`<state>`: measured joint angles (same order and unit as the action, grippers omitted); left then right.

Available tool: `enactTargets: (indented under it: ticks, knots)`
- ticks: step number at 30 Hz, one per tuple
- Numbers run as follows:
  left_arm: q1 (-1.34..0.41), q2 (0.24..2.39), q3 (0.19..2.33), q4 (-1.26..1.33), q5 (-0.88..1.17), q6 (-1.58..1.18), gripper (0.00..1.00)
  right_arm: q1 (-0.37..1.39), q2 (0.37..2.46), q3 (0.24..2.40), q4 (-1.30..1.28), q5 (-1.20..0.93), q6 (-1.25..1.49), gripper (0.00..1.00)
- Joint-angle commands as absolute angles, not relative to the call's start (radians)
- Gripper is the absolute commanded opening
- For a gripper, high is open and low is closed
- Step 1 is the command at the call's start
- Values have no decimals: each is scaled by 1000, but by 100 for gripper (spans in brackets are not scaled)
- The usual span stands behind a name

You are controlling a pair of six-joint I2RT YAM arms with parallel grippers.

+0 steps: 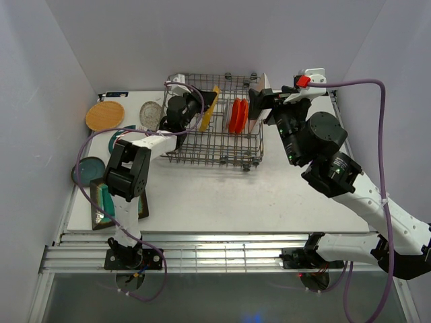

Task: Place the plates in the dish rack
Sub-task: Insert the plate into the dish rack.

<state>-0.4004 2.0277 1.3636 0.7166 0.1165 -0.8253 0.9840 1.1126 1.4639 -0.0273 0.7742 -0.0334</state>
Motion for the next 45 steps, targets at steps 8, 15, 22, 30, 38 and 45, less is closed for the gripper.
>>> enactTargets:
  ticks: [8,15,22,30,38,45]
  knots:
    - [-391,1974,1470,864,176,-876,0,989,1117,1509,2,770,-29,90]
    - [-393,1986,1482,880,201,-933,0,989,1126,1516,-28,769,-28,90]
    - [-408,1999,1488,893,190,-954,0,989,1137,1528,-40,764,-23,90]
    - [-445,2023,1442,931,97,-1017,0,989,1131,1531,-48,758,-20,90]
    - [-482,2014,1402,943,15,-1017,0,988,1131,1539,-58,753,-14,90]
    - [-482,2026,1316,1011,-61,-1094,0,989,1129,1540,-61,749,-12,90]
